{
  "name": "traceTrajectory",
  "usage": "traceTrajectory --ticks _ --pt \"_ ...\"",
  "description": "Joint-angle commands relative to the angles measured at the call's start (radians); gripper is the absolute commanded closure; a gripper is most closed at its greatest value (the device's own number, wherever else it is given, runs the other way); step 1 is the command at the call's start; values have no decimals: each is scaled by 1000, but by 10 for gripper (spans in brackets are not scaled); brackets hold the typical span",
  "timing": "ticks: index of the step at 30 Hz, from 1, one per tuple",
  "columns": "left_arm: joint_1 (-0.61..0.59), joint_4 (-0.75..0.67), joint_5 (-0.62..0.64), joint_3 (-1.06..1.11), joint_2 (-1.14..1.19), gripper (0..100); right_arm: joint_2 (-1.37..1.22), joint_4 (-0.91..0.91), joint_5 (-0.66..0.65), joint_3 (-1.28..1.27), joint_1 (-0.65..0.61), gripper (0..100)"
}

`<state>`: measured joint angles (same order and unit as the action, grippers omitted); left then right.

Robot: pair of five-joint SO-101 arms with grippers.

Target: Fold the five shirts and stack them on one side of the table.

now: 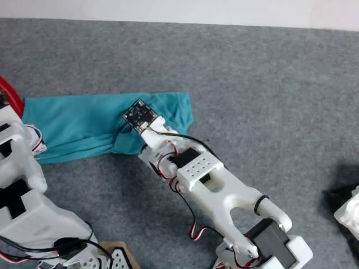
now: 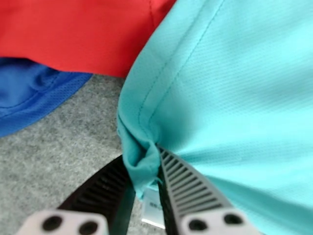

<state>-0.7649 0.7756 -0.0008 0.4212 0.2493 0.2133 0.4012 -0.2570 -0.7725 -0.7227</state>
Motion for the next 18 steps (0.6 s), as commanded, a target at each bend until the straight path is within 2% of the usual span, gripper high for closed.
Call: traceTrajectory --ticks 1,11,15,18 --pt "87 -6 2 -15 -33 994 10 10 11 5 18 991" --pt "335 146 11 -41 -453 992 219 44 17 -134 42 991" --pt "455 204 164 -93 -504 990 326 41 34 -228 67 991" --pt "545 301 218 -189 -470 989 395 41 81 -274 102 991"
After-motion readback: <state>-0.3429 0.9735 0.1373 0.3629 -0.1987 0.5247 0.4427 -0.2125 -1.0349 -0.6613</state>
